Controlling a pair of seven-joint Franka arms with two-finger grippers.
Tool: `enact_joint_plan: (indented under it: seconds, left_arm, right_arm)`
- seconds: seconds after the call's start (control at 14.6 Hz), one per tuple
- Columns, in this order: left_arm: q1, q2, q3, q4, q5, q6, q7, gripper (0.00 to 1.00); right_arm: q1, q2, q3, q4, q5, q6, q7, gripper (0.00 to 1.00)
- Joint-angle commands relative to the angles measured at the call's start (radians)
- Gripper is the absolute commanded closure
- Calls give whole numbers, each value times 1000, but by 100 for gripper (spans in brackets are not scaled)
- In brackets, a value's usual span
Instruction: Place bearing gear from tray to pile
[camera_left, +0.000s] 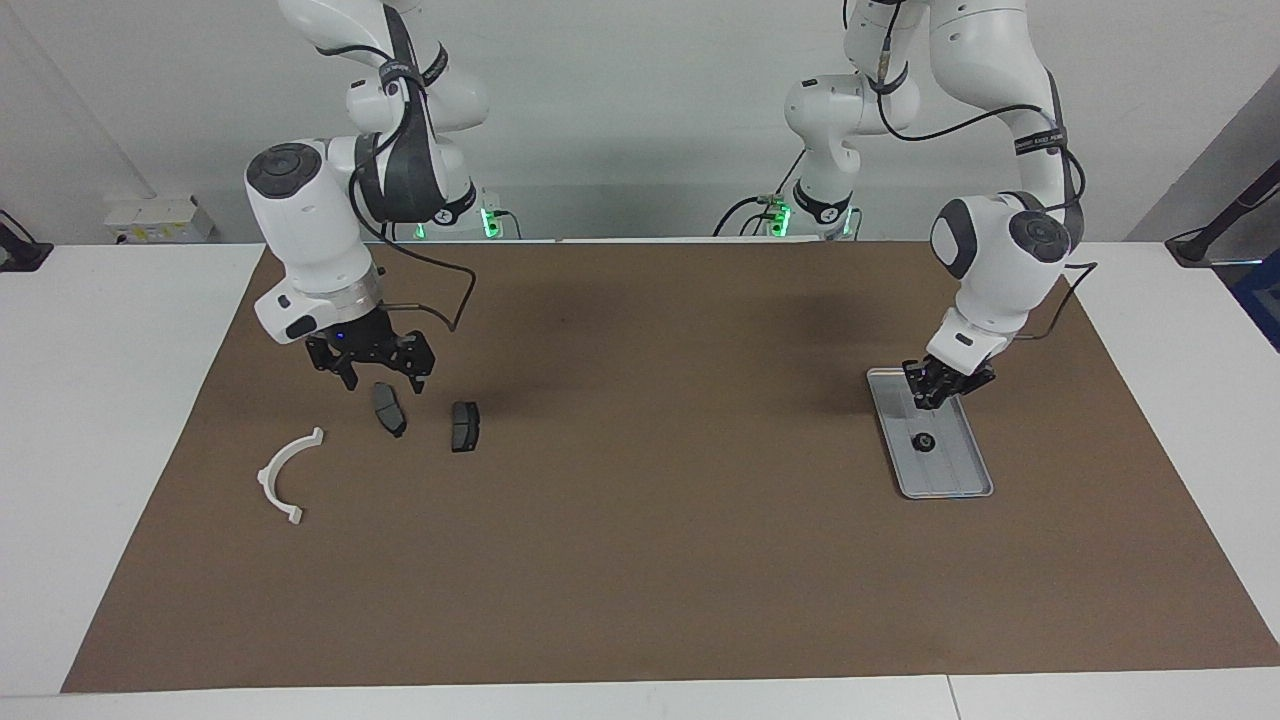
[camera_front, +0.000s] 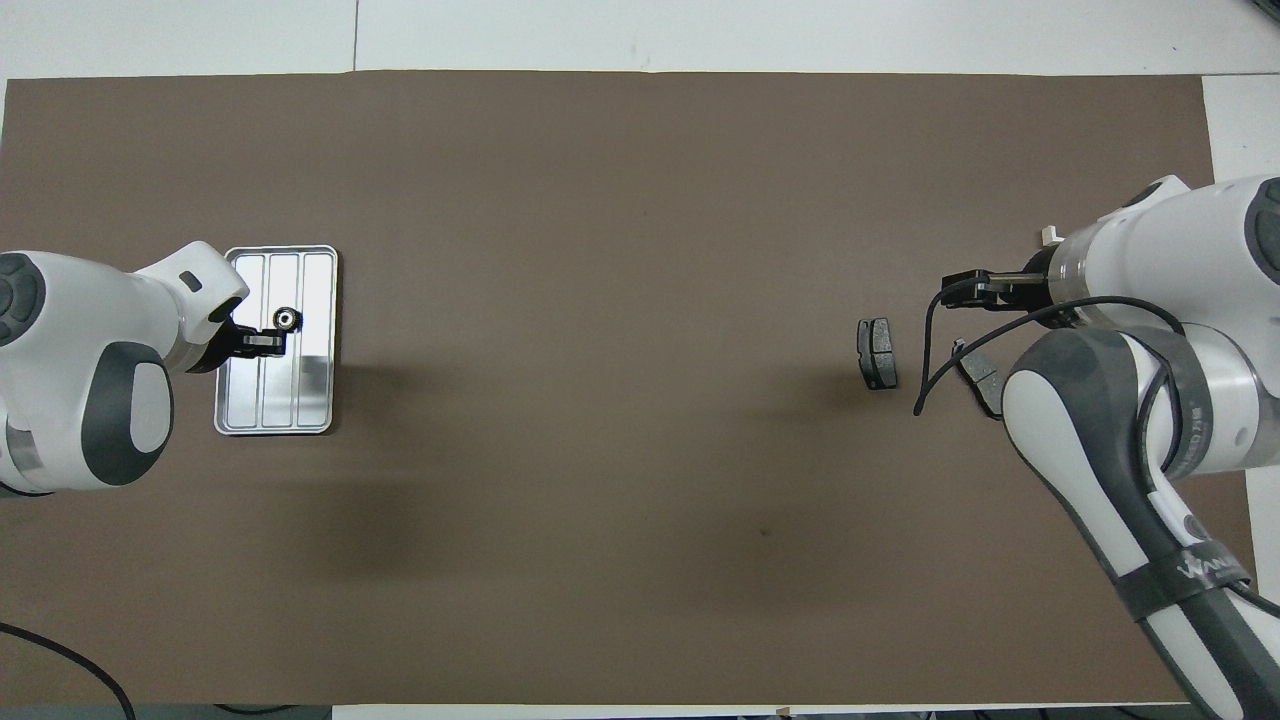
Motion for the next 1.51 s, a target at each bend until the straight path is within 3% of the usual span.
enact_joint_plan:
  seconds: [0.0, 0.48, 0.68, 0.96, 1.23, 1.44]
  left_arm:
    - [-93, 20, 12, 38, -11, -32, -138, 83]
    - [-380, 51, 12, 185, 49, -167, -609, 83]
    - [-464, 118, 11, 306, 43, -248, -718, 86]
    - [-534, 270, 12, 498, 38, -304, -829, 86]
    - [-564, 346, 14, 529, 44, -258, -884, 86]
    - [-564, 354, 12, 526, 49, -229, -887, 86]
  right_arm:
    - [-5, -2, 5, -14, 8, -2, 5, 0]
    - [8, 10, 6, -24, 10, 10, 14, 0]
    - [32, 10, 8, -24, 10, 9, 13, 0]
    - [22, 12, 6, -24, 10, 12, 5, 0]
    - [2, 12, 6, -24, 10, 13, -6, 0]
    - [-17, 12, 5, -24, 8, 16, -29, 0]
